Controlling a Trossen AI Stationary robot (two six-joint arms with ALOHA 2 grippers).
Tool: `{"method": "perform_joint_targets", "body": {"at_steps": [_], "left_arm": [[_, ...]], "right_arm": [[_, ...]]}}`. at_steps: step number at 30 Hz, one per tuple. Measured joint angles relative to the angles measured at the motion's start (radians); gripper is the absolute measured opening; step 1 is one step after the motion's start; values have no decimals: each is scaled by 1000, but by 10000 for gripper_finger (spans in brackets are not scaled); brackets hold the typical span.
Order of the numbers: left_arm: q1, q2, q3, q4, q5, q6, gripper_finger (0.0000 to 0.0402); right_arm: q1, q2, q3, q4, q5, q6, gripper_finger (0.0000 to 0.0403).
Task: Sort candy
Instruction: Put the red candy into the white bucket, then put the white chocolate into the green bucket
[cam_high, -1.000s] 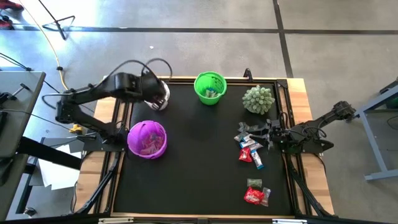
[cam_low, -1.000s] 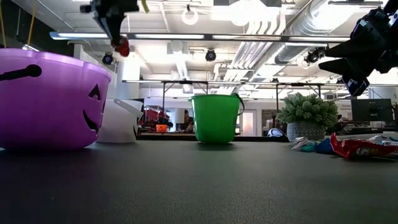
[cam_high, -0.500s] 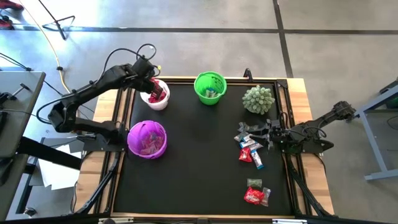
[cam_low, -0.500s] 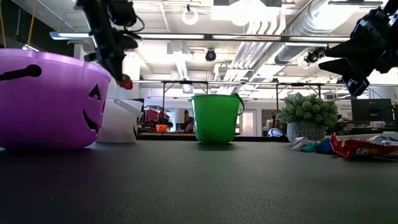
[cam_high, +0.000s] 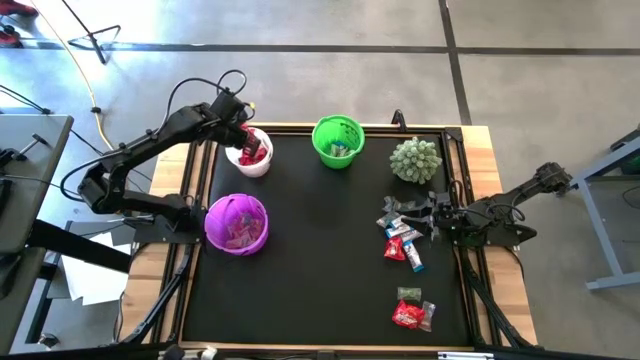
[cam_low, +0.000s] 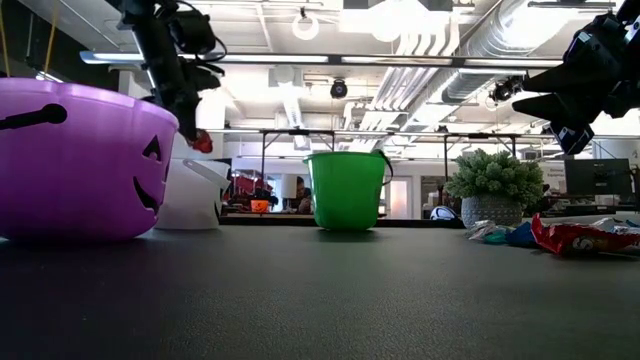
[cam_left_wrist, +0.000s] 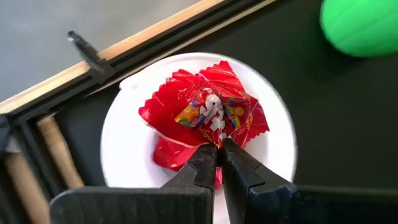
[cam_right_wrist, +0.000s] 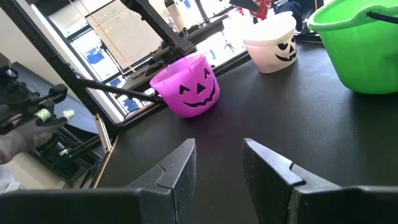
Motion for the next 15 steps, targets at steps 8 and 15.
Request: {"method": "perform_joint_targets", "body": {"at_steps": [8, 15], "left_arm": [[0, 0, 0, 10, -12, -160, 64], [-8, 0, 0, 3, 43, -114, 177]], "right_arm": [[0, 0, 0, 0, 0, 0, 126], [0, 0, 0, 0, 0, 0, 126]]}}
